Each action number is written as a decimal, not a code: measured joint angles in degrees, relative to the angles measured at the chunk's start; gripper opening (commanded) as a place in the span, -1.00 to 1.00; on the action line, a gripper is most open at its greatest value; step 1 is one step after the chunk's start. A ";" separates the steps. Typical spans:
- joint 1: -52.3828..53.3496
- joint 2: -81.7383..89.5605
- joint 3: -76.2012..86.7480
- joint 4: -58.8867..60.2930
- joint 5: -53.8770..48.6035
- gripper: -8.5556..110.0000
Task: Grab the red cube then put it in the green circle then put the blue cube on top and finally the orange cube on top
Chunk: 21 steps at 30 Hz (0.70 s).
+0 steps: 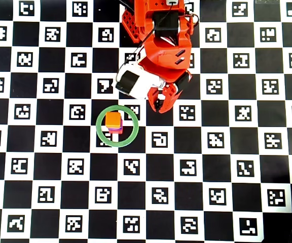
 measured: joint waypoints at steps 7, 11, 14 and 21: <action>-0.18 8.44 13.54 0.09 -7.21 -0.97; -0.18 14.50 20.74 0.70 -9.76 -0.97; -0.18 18.54 24.52 0.70 -10.90 -0.97; -0.79 26.81 32.08 0.26 -15.29 -0.97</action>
